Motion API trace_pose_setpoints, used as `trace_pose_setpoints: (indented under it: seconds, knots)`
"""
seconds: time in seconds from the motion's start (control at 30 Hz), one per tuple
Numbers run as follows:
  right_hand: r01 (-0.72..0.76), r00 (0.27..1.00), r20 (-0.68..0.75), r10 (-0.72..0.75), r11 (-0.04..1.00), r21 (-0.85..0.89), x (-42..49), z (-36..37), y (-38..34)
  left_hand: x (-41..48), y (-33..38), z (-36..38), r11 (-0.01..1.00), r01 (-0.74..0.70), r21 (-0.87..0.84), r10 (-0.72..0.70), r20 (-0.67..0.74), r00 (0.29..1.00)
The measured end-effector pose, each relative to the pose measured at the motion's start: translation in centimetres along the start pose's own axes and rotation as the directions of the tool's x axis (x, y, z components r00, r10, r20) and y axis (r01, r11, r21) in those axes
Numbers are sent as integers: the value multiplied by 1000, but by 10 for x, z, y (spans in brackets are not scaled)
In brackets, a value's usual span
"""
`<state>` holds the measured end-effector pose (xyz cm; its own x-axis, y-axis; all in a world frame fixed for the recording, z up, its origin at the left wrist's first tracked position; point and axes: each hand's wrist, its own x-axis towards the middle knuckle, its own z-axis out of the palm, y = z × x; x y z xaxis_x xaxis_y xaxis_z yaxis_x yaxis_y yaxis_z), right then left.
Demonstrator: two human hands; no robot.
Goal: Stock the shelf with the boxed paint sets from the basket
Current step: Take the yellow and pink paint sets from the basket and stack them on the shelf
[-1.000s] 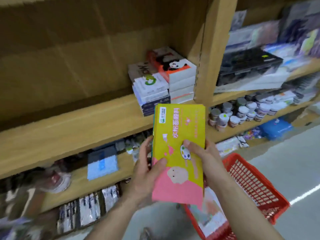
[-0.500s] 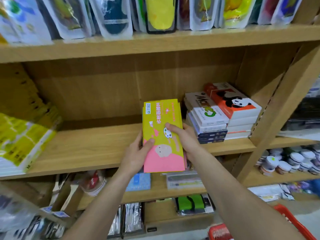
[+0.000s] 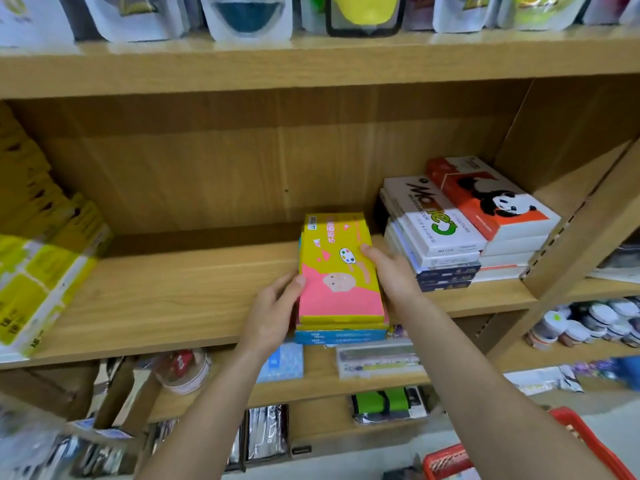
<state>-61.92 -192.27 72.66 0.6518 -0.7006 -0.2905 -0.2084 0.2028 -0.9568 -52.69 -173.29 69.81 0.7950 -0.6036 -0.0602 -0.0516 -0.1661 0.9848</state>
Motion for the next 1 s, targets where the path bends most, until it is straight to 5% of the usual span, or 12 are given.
trace_pose_setpoints:
  seconds: [0.13, 0.27, 0.43, 0.57, 0.77, 0.87, 1.0]
  knots:
    - [199, 979, 38, -198, 980, -8, -60, -20, 35, -29, -22, 3, 998, -36, -43, 38, 30, 999]
    - [306, 949, 158, -273, 920, -245, -82, -24, 68, -26, -14, 20, 997, -83, 0, 83, 2, 997]
    - [225, 968, -35, -247, 925, -305, -53, -27, 52, 7, 4, 52, 997, -54, 50, 54, 14, 998]
    - [281, 873, -239, -425, 839, -467, -67, -44, 63, 37, 9, 79, 990, -50, 135, 51, -4, 999]
    - [292, 910, 12, -413, 623, -726, -58, -55, 68, 48, 10, 70, 991, -58, 117, 50, 64, 997]
    - [277, 910, 1, -414, 607, -745, -53, -53, 66, 49, 7, 54, 980, -124, 157, 86, 226, 970]
    - [270, 909, 36, -416, 520, -811, -50, -53, 78, 60, 5, 44, 936, -207, 283, 142, 236, 961]
